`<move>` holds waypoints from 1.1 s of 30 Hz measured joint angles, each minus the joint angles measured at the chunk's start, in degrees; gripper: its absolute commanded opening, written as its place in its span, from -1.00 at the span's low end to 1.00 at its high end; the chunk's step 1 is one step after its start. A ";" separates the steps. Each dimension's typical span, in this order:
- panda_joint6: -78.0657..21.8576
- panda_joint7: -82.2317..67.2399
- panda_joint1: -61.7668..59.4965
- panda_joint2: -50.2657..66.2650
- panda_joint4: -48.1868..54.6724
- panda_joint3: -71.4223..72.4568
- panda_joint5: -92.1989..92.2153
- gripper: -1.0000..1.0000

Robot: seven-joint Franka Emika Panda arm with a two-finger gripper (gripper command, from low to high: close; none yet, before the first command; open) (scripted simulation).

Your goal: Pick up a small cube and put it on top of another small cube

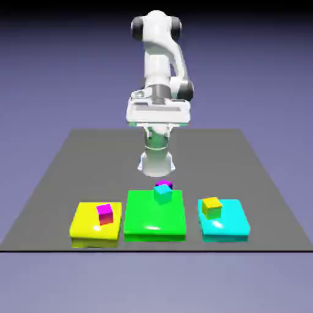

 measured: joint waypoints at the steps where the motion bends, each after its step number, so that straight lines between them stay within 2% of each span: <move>1: -2.40 0.75 1.21 2.02 -0.02 0.97 -2.25 0.00; 33: -82.14 23.18 38.55 67.36 -0.51 29.55 -69.47 0.00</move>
